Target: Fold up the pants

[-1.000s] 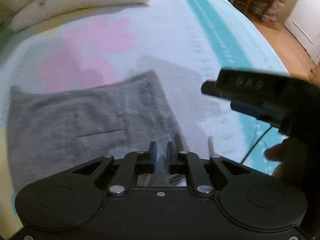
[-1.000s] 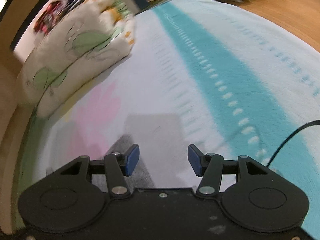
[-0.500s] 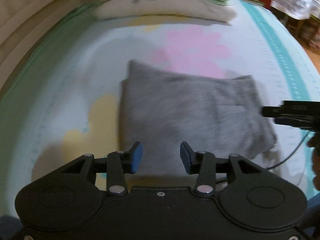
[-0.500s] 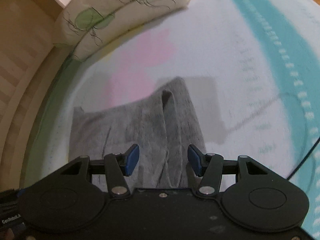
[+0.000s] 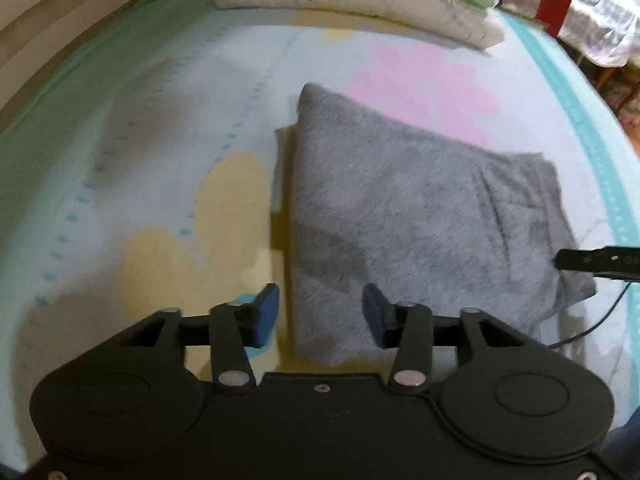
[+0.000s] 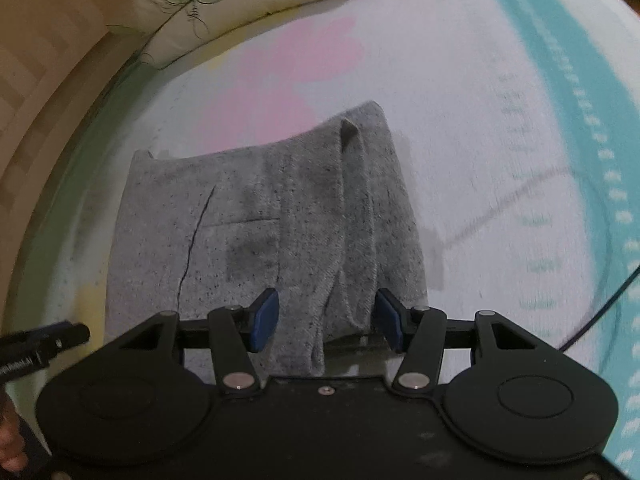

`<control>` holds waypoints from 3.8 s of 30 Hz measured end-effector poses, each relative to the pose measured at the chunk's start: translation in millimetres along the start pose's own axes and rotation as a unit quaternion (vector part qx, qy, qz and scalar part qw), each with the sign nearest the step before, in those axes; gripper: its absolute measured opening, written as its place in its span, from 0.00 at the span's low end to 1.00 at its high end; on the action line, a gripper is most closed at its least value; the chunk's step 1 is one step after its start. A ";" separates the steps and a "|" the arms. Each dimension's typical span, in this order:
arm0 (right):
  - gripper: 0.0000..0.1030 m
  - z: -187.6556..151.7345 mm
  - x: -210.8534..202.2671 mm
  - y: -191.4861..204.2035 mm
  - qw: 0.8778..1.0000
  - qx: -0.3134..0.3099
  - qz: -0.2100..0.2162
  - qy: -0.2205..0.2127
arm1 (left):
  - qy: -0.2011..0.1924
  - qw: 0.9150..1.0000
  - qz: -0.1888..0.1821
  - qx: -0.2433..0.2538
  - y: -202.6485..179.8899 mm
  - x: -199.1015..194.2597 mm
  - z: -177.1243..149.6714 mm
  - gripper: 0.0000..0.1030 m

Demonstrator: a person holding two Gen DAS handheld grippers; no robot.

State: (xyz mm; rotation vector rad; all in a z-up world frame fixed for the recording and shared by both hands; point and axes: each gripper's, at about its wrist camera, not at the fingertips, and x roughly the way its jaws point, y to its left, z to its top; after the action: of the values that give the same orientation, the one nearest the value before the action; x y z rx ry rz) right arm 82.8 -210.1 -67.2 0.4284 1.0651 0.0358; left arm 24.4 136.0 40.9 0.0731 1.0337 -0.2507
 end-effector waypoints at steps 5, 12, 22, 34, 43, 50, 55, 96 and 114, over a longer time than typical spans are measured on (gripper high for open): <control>0.38 -6.9 -1.5 19.3 0.998 -0.052 -0.023 -0.038 | -0.031 0.999 -0.017 0.008 -8.4 0.7 -2.1 0.63; 0.07 -21.8 -25.7 46.0 0.978 -0.137 -0.066 -0.146 | -0.019 1.000 -0.003 -0.020 -3.3 5.4 -4.5 0.63; 0.01 -11.5 -47.1 11.2 0.962 -0.071 -0.160 -0.210 | -0.021 0.999 0.009 0.024 -19.3 6.3 -11.0 0.63; 0.40 -5.8 -26.8 -1.0 0.996 -0.017 -0.041 -0.075 | -0.006 0.999 0.018 0.034 -31.9 17.2 6.3 0.63; 0.42 -16.4 -4.4 13.5 0.998 -0.047 -0.043 -0.015 | 0.022 0.999 0.011 0.029 -29.5 38.8 3.5 0.63; 0.42 -18.8 -12.0 11.7 0.998 -0.052 -0.020 -0.019 | 0.020 0.999 0.006 0.025 -27.2 37.4 3.4 0.63; 0.41 -25.0 -12.2 28.1 0.994 -0.102 -0.036 -0.026 | 0.022 0.999 0.000 0.024 -26.4 38.8 4.2 0.63; 0.06 -22.8 1.8 21.2 0.984 -0.129 -0.122 -0.017 | 0.050 0.996 -0.006 0.075 -55.3 63.0 1.5 0.68; 0.31 18.1 -4.6 45.4 0.981 -0.107 -0.088 -0.138 | -0.024 0.999 0.032 -0.027 -13.6 62.7 89.2 0.62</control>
State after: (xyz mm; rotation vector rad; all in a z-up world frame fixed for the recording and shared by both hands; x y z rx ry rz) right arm 104.0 -175.4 -39.7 0.1367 0.8106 -0.0647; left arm 126.5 96.3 33.6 0.0509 0.9886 -0.1658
